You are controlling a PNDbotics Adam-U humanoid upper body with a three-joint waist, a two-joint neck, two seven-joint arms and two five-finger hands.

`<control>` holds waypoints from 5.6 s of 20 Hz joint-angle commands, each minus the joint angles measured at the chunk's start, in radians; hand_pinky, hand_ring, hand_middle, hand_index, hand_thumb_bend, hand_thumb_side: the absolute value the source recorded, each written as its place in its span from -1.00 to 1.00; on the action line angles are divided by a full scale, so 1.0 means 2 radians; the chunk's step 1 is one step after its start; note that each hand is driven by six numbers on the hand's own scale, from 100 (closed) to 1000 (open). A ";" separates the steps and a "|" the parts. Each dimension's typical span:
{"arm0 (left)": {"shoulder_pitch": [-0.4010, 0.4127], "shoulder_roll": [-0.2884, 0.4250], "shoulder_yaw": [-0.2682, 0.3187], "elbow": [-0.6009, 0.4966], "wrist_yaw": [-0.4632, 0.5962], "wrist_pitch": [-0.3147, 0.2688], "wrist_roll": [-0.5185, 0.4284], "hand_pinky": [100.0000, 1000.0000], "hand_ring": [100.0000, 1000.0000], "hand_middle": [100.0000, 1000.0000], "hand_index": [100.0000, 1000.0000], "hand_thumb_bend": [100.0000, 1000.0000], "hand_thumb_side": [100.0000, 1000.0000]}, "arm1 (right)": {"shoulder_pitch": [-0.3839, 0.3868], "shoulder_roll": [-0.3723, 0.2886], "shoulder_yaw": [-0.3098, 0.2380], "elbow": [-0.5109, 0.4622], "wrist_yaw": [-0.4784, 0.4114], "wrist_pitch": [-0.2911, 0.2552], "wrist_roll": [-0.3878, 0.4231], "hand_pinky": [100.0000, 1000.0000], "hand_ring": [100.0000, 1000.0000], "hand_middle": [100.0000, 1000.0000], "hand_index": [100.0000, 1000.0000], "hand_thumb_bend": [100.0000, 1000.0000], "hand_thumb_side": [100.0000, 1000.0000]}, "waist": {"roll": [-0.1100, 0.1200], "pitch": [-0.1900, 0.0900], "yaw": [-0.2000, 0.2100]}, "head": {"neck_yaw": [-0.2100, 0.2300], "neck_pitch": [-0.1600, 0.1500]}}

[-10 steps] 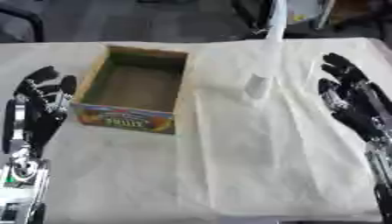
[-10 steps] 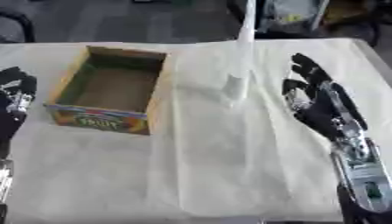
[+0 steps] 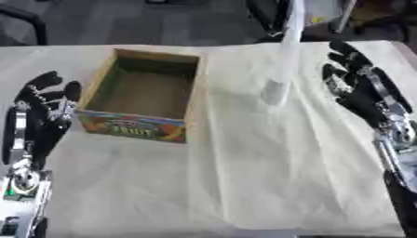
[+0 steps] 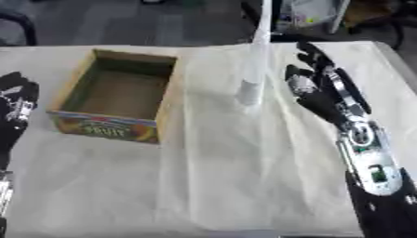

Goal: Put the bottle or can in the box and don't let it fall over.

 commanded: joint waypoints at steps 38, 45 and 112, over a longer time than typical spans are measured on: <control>-0.001 0.004 -0.003 -0.003 0.003 -0.001 -0.003 0.26 0.29 0.40 0.60 0.06 0.17 | -0.081 0.061 -0.024 0.080 0.094 0.030 -0.090 0.88 1.00 1.00 1.00 -0.95 -0.03 | 0.002 -0.009 0.010 | -0.014 0.002; -0.002 0.004 -0.004 -0.003 0.003 -0.001 -0.004 0.26 0.29 0.40 0.60 0.05 0.17 | -0.089 0.062 -0.024 0.084 0.095 0.032 -0.092 0.88 1.00 1.00 1.00 -0.95 -0.02 | 0.002 -0.009 0.012 | -0.016 0.001; -0.006 -0.002 -0.006 -0.004 0.006 -0.002 -0.006 0.26 0.28 0.39 0.60 0.08 0.17 | -0.155 0.061 -0.061 0.162 0.105 0.039 -0.116 0.88 1.00 1.00 1.00 -1.00 0.06 | 0.009 -0.006 0.033 | -0.043 -0.008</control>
